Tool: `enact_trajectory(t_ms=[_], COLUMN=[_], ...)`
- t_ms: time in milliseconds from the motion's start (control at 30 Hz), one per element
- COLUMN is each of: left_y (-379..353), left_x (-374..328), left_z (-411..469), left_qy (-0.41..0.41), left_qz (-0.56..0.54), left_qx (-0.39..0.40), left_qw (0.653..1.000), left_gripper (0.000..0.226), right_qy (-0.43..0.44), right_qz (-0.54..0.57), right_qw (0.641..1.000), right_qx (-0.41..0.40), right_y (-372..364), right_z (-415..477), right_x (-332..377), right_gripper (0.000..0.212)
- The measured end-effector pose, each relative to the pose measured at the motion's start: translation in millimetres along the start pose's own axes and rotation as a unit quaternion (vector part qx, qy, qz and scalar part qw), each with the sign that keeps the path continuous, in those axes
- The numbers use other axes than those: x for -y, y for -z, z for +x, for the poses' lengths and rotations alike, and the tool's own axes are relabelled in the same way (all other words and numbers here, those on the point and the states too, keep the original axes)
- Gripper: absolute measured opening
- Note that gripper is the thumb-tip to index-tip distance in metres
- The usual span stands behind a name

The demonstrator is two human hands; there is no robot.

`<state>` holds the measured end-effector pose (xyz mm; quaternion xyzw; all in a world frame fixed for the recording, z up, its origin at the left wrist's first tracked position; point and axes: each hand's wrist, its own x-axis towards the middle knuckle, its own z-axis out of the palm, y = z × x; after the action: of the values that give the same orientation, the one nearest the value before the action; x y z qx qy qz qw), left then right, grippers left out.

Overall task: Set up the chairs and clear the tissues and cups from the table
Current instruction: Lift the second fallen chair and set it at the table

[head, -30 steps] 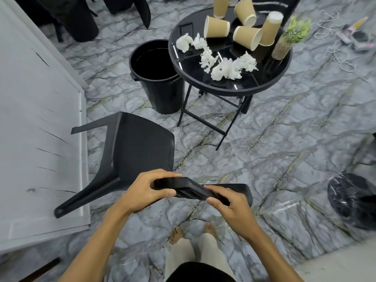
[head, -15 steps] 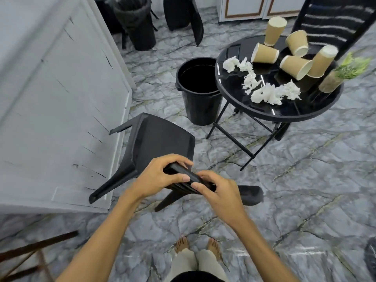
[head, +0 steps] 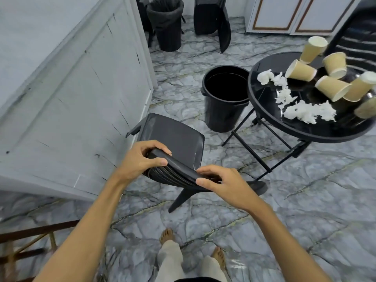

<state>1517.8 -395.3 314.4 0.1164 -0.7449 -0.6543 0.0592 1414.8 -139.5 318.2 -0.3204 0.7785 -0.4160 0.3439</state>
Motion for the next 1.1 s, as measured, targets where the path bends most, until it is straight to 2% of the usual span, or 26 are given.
enact_trajectory(t_ms=[200,300,467,600,767,867,1000,1100], left_y=[53.7,59.7,61.5,60.3,58.9,53.9,48.1,51.4], left_x=[13.3,15.6,15.1,14.3,14.0,14.8,18.8,23.8], left_z=[-10.2,-4.6,8.1,12.4,11.2,7.6,3.0,-2.9], left_qy=[-0.011,-0.025,-0.041,-0.038,-0.037,-0.035,-0.049,-0.047], left_qz=[-0.037,-0.031,-0.040,-0.045,-0.056,-0.076,-0.100,-0.114], left_qx=[-0.059,-0.062,-0.068,-0.063,-0.060,-0.056,-0.052,-0.064], left_qw=[0.998,0.997,0.996,0.996,0.996,0.995,0.992,0.990], left_gripper=[0.028,0.029,0.027,0.026,0.023,0.022,0.025,0.039], right_qy=[0.008,-0.003,-0.032,-0.021,0.031,0.036,0.058,0.056], right_qz=[-0.019,-0.023,-0.063,-0.062,-0.059,-0.072,-0.082,-0.099], right_qw=[1.000,1.000,0.997,0.997,0.992,0.990,0.988,0.986], right_qx=[0.014,0.020,0.007,-0.044,-0.103,-0.116,-0.116,-0.124], right_y=[-23.1,-20.3,1.8,11.0,0.3,2.8,8.6,4.5], right_z=[26.8,33.9,27.8,12.5,5.5,-0.1,-5.9,-5.9], right_x=[31.5,34.5,24.7,11.6,2.3,3.0,9.5,11.1], right_gripper=[0.037,0.045,0.047,0.021,0.035,0.032,0.014,0.035])
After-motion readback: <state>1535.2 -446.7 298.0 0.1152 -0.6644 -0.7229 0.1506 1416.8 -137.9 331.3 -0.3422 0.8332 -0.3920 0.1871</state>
